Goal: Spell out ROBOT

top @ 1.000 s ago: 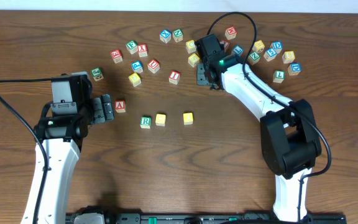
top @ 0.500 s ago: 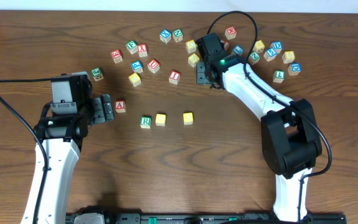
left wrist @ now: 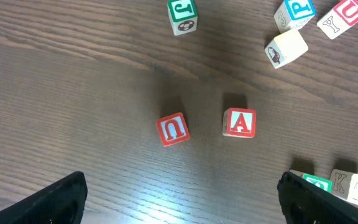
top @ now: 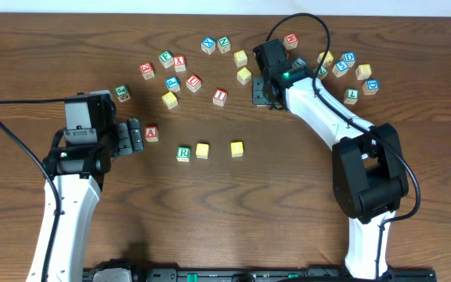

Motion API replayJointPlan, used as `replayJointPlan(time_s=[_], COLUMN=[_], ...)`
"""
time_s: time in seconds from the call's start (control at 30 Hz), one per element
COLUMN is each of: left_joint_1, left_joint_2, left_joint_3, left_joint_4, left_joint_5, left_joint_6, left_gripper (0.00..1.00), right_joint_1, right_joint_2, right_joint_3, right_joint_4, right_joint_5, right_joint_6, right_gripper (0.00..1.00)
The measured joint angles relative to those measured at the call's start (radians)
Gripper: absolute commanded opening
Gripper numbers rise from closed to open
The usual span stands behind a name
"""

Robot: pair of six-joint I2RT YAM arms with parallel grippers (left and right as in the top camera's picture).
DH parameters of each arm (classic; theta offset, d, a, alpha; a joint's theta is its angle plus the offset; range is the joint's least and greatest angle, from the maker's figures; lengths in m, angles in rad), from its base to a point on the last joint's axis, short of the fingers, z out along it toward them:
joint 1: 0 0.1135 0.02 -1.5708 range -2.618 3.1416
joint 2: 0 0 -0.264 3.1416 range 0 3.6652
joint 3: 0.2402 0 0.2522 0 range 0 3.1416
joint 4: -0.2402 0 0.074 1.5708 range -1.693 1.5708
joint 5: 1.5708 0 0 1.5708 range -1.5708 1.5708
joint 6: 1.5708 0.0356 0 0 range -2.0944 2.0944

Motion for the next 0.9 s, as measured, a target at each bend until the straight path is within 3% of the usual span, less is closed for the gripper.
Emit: replayJointPlan(time_s=[0.6,0.9], left_joint_1=[0.000,0.000], left_joint_2=[0.000,0.000], left_joint_3=[0.000,0.000], left_joint_4=[0.000,0.000], left_joint_5=[0.000,0.000], left_joint_6=[0.000,0.000], left_gripper=[0.96,0.96], right_joint_1=[0.001,0.013], right_joint_2=[0.000,0.040], right_joint_3=[0.000,0.000], right_joint_4=[0.005,0.029], right_joint_5=[-0.036,-0.038], right_joint_6=[-0.041,-0.048], right_gripper=[0.45,0.41])
